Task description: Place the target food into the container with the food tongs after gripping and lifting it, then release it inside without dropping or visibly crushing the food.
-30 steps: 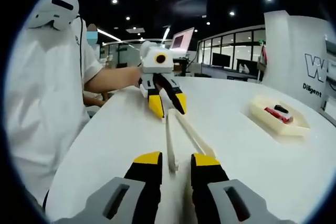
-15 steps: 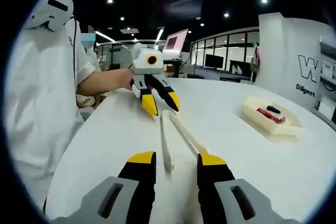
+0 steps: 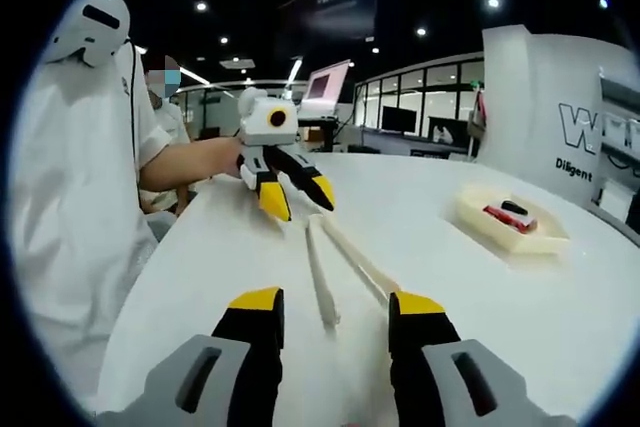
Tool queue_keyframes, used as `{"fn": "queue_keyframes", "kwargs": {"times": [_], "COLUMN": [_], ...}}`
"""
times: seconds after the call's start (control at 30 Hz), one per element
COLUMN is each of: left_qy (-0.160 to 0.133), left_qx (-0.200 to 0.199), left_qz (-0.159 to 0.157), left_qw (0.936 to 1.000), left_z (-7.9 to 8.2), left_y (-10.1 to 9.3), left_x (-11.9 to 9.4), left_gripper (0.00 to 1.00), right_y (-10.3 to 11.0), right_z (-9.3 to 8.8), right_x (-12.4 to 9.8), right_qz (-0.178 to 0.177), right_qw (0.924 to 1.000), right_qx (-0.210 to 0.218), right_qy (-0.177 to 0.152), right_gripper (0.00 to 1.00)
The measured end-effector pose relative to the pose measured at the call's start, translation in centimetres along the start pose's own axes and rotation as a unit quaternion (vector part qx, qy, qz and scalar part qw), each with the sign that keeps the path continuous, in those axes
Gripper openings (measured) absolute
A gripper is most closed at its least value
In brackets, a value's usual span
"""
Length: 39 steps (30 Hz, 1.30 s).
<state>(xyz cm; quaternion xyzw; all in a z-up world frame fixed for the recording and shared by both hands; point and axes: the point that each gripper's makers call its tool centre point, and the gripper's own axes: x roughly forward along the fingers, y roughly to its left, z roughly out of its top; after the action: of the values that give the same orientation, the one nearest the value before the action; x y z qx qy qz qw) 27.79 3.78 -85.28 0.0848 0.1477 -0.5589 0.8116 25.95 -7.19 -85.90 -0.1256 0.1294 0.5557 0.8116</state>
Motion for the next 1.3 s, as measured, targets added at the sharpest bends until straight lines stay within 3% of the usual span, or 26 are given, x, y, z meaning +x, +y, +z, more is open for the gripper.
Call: {"fn": "queue_keyframes", "kwargs": {"times": [0.5, 0.83, 1.3], "left_qy": [-0.012, -0.026, -0.033], "left_qx": [-0.011, -0.033, -0.038], "left_qz": [0.021, 0.038, 0.053], "left_qw": [0.9996, 0.9984, 0.9973], "left_z": [0.2, 0.5, 0.8], "left_y": [-0.6, -0.7, -1.4], "left_x": [-0.4, -0.9, -1.2], "left_gripper": [0.35, 0.41, 0.49], "right_y": [0.0, -1.2, 0.2], "right_z": [0.5, 0.7, 1.6], "right_x": [-0.3, -0.8, -0.3], "right_qz": [-0.027, -0.072, -0.076], "right_qw": [0.9996, 0.9970, 0.9967], "right_qx": [-0.002, 0.028, 0.029], "right_qy": [-0.001, -0.003, -0.009], "right_gripper": [0.43, 0.49, 0.63]}}
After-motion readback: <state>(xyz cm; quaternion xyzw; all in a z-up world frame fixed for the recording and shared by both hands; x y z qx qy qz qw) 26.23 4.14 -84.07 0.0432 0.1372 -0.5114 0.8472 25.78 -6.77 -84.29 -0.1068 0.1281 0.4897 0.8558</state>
